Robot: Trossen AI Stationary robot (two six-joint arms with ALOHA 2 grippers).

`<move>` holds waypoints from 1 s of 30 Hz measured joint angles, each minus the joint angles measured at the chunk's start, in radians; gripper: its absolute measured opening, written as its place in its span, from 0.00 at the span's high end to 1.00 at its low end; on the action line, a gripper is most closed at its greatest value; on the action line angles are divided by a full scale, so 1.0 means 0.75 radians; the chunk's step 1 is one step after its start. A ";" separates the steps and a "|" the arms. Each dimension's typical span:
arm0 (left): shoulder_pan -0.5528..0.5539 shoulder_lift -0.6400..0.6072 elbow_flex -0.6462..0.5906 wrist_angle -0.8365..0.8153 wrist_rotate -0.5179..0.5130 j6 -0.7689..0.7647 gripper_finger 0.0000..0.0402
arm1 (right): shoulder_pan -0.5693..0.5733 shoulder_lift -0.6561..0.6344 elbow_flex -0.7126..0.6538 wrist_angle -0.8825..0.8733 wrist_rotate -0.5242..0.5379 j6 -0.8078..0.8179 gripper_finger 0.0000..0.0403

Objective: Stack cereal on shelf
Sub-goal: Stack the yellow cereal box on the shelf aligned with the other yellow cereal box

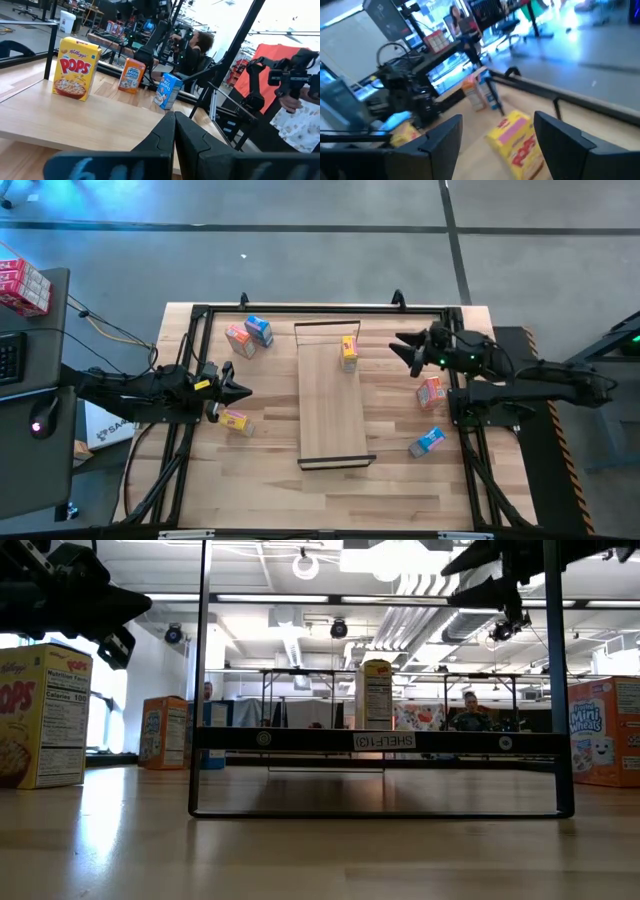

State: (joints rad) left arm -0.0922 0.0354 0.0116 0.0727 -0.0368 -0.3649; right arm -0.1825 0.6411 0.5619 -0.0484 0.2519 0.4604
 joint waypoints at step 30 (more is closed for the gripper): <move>0.000 0.000 0.002 0.767 -0.449 -0.141 0.88 | 0.000 0.001 0.044 0.220 -0.035 0.081 0.40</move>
State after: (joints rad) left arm -0.0921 0.0357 0.0132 0.6477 -0.3733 -0.4704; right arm -0.1825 0.6415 0.5945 0.1169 0.2256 0.5209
